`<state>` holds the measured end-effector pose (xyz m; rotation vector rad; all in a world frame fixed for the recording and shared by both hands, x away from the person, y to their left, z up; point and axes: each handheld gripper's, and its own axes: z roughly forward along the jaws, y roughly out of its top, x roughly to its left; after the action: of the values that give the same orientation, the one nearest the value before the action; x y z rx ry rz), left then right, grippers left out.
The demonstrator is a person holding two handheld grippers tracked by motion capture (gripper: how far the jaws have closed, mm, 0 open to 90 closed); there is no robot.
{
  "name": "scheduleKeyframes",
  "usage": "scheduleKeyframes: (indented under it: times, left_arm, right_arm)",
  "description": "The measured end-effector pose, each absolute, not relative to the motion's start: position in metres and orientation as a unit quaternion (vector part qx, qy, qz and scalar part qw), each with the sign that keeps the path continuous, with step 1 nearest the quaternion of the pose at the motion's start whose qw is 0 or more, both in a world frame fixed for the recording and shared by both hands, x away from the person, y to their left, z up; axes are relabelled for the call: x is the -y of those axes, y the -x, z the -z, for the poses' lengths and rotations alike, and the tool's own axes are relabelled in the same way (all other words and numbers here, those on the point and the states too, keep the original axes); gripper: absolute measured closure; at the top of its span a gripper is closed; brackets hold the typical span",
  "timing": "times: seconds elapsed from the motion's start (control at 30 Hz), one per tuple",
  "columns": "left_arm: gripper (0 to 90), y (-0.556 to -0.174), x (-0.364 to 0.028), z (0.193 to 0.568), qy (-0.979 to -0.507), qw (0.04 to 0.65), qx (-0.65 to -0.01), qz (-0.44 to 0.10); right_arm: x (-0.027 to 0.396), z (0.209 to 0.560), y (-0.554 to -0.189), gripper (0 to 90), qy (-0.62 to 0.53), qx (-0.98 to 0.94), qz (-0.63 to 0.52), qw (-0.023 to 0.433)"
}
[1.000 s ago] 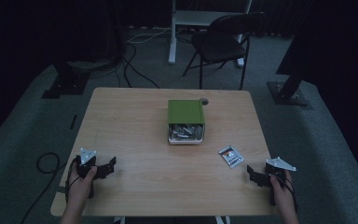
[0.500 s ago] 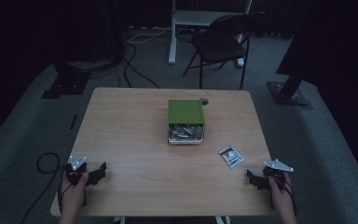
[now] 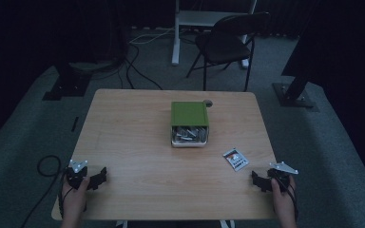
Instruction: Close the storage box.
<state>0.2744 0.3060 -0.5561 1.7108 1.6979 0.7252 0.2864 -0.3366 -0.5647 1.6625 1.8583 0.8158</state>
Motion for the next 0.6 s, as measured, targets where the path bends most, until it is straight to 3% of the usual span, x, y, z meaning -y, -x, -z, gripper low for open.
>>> scheduleKeyframes:
  times: [0.6]
  left_arm:
    - [9.7, -0.2768, -0.3037, 0.558, -0.652, 0.266, -0.655, -0.274]
  right_arm:
    - [0.335, 0.5648, -0.2865, 11.8, -0.62, -0.678, -0.298, 0.259]
